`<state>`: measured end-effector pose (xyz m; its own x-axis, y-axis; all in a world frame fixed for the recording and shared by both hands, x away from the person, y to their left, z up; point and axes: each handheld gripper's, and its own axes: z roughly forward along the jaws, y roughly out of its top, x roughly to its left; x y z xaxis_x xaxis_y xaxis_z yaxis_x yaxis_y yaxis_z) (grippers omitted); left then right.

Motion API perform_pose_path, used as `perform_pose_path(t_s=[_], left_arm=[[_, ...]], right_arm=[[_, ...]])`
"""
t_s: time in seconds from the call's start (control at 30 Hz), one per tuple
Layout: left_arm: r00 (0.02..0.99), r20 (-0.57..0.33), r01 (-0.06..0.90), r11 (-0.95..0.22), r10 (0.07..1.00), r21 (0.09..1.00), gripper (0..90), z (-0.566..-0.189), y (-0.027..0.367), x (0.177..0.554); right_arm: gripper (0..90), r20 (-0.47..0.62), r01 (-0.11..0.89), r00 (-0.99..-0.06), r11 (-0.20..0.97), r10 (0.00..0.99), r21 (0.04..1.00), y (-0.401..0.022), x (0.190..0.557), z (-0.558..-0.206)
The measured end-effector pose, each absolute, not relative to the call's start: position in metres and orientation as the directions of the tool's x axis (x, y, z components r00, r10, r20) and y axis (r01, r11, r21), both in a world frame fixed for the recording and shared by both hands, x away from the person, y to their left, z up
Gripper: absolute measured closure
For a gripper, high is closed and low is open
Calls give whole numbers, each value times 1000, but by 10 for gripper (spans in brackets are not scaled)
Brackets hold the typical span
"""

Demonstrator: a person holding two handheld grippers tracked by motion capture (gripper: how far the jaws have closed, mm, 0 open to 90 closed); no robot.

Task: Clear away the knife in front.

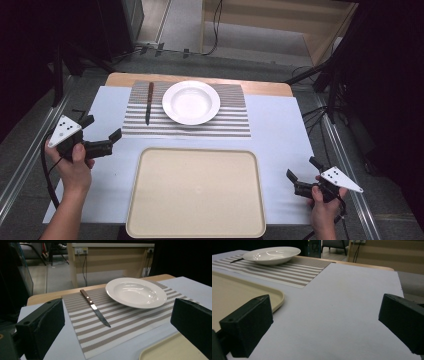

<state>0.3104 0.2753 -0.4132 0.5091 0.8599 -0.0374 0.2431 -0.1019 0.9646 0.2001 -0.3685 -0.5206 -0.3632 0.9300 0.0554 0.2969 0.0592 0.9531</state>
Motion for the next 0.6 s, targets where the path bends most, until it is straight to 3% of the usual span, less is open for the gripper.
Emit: perform_pose_path(t_s=[0.6], left_arm=[[526, -53, 283, -116, 849, 952, 0, -414, 253, 360]], right_arm=[[0, 62, 295, -370, 54, 927, 954, -369, 200, -521]])
